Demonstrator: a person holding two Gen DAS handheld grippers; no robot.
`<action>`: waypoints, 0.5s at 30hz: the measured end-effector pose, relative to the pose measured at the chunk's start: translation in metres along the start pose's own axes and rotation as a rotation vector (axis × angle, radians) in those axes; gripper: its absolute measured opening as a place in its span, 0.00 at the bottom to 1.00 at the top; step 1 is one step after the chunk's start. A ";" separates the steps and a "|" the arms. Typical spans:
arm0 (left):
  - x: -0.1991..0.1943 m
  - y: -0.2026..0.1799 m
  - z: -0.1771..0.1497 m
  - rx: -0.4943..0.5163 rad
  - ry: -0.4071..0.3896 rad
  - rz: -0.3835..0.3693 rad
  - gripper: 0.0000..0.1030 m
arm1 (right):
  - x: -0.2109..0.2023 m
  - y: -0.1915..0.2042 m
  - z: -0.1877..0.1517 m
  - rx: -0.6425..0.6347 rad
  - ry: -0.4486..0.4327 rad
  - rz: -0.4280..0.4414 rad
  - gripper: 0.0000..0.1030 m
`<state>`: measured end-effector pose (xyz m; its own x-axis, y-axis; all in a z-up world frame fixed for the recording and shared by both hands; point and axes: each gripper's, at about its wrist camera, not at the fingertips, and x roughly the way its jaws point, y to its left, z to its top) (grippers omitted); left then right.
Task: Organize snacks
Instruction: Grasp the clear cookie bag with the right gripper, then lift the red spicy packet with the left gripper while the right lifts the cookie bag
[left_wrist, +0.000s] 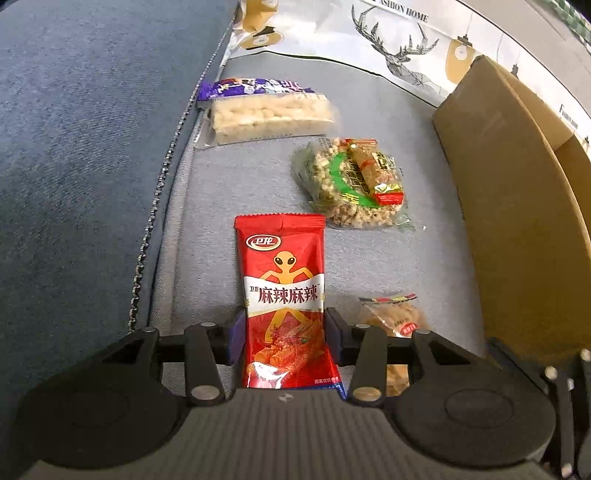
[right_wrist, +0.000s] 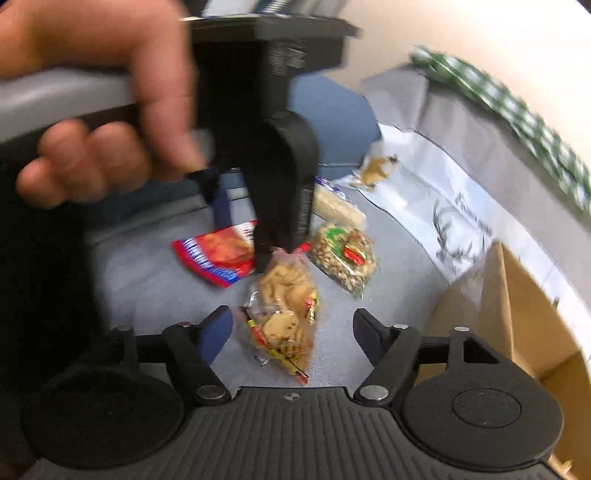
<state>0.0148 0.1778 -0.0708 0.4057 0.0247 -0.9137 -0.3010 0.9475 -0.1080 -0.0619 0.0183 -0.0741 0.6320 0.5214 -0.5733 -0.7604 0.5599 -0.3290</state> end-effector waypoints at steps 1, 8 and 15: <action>0.000 0.001 0.000 -0.004 0.003 0.001 0.48 | 0.005 -0.003 0.001 0.029 0.007 0.013 0.75; 0.007 -0.007 0.000 0.039 0.028 0.027 0.57 | 0.031 -0.015 0.000 0.142 0.049 0.076 0.75; 0.010 -0.020 -0.002 0.097 0.016 0.087 0.55 | 0.032 -0.017 -0.007 0.207 0.082 0.111 0.51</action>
<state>0.0229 0.1584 -0.0785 0.3675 0.1037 -0.9242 -0.2491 0.9684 0.0096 -0.0296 0.0206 -0.0921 0.5259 0.5379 -0.6589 -0.7721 0.6268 -0.1046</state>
